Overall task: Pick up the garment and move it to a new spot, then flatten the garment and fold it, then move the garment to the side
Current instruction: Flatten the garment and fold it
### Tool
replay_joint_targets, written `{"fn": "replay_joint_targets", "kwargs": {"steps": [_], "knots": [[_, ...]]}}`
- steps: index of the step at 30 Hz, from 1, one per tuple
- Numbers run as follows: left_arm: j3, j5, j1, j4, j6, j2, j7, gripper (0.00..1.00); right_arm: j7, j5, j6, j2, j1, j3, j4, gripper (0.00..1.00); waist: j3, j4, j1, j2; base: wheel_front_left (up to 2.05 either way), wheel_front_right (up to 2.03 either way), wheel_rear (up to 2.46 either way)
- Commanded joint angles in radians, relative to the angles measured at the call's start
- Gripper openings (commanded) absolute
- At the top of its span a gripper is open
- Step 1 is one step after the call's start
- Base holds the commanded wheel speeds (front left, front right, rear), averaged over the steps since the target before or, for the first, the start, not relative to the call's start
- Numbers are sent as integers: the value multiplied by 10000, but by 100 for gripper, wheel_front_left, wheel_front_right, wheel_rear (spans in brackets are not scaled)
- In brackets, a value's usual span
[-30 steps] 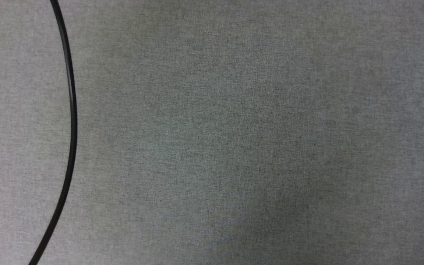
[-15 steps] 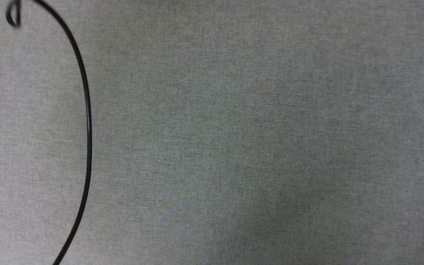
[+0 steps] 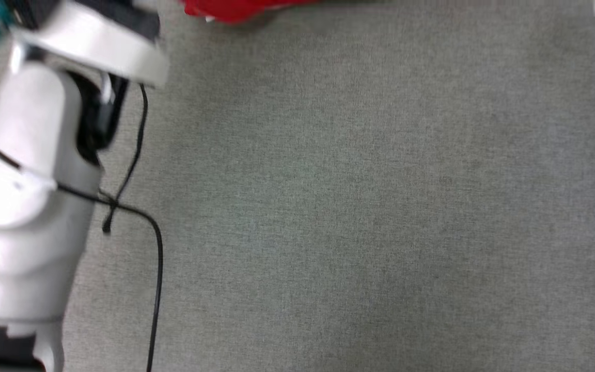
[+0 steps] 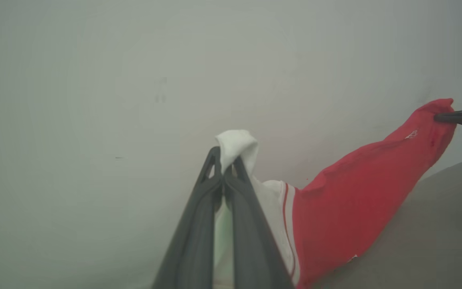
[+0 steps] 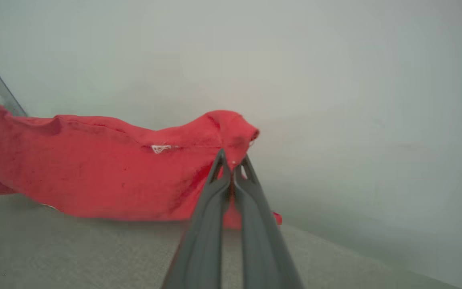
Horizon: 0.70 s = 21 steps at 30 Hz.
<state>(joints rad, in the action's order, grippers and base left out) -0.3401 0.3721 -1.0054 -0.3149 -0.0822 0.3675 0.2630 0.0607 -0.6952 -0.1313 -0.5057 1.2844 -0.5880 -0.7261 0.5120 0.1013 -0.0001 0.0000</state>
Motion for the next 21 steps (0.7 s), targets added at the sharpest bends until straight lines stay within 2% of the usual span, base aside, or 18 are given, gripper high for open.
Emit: {"fn": "replay_joint_targets", "kwargs": {"steps": [1,5,9,15,21], "knots": [[69,27,689,331,128,-49,22,0,30,-113,11,-178,-625,-136,238,0,-377,33,1,0,0,0,0],[20,10,2302,822,299,-72,22,0,65,-340,11,-598,-2038,-397,860,0,-901,91,1,0,0,0,0],[-277,2,3641,1045,291,-93,23,0,33,-543,13,-941,-3483,-471,1347,0,-1478,218,1,0,0,0,0],[-488,273,5265,1229,398,-43,-66,0,-112,-706,13,-1091,-5467,-312,1991,0,-2360,279,1,0,0,0,0],[-532,628,6751,1555,595,101,-248,0,-360,-655,11,-1113,-6795,-74,2418,0,-3043,291,1,0,0,0,0]]}}
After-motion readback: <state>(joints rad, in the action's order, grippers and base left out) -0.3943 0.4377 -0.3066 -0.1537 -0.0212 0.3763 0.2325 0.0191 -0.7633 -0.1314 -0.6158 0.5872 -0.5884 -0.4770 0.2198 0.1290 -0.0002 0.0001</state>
